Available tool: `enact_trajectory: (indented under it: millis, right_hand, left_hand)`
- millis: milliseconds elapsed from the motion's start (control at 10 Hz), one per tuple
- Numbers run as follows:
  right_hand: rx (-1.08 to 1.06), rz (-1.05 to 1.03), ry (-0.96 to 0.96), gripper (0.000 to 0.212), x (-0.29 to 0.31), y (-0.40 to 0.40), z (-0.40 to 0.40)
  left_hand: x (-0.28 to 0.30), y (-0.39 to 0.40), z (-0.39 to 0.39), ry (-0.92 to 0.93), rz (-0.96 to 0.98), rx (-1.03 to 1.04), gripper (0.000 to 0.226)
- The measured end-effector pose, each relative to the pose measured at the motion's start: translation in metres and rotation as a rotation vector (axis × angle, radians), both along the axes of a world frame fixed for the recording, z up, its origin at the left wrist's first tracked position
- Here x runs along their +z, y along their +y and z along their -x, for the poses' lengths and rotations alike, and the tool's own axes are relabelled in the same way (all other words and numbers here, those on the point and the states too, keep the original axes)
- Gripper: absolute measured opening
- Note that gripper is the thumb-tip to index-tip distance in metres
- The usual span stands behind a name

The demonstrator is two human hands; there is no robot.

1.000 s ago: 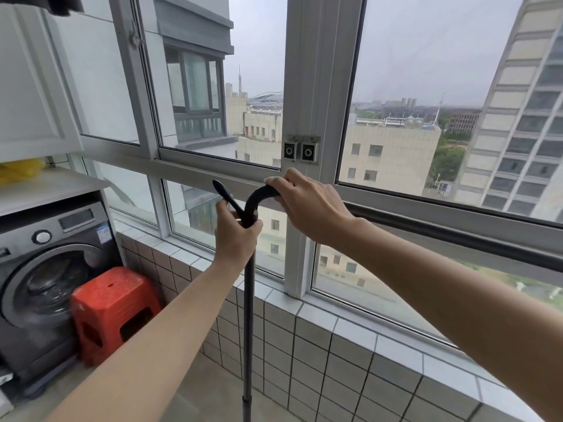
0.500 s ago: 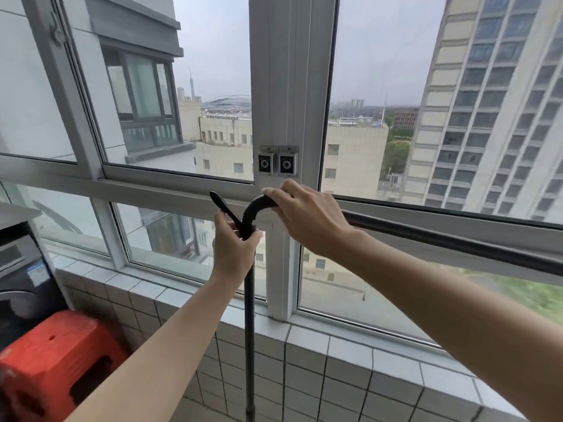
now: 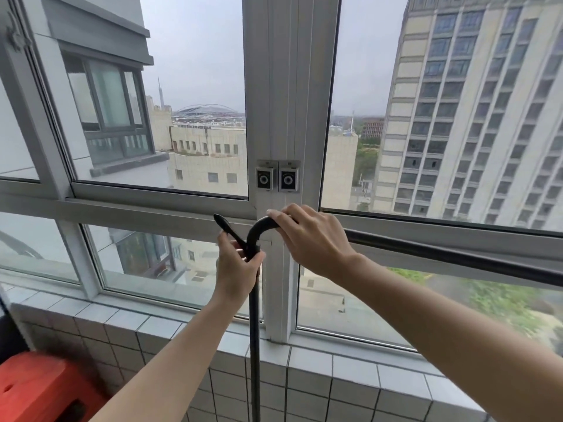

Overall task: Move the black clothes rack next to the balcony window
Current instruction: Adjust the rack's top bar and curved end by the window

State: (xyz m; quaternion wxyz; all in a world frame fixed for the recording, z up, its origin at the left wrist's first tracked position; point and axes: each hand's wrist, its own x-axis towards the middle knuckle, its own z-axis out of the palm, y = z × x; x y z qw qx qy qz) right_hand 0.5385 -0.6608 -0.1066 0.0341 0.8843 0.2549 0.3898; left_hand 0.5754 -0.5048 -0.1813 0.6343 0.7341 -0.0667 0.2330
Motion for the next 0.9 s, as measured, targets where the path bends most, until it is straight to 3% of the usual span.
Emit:
enact_trajectory:
  millis: [300,700,900]
  right_hand:
    - [-0.074,0.016,0.005,0.032,0.002,-0.003,-0.001]
    - [-0.054,-0.037,0.062,0.041,0.011,0.0,0.013]
    - [-0.062,-0.1,0.054,0.037,0.019,-0.02,0.05]
  left_hand:
    - [-0.001,-0.001,-0.011,-0.001,-0.022,-0.07,0.052]
    - [0.001,0.002,0.0,-0.005,-0.08,0.053,0.047]
    - [0.014,0.007,0.019,0.135,-0.089,0.069,0.041]
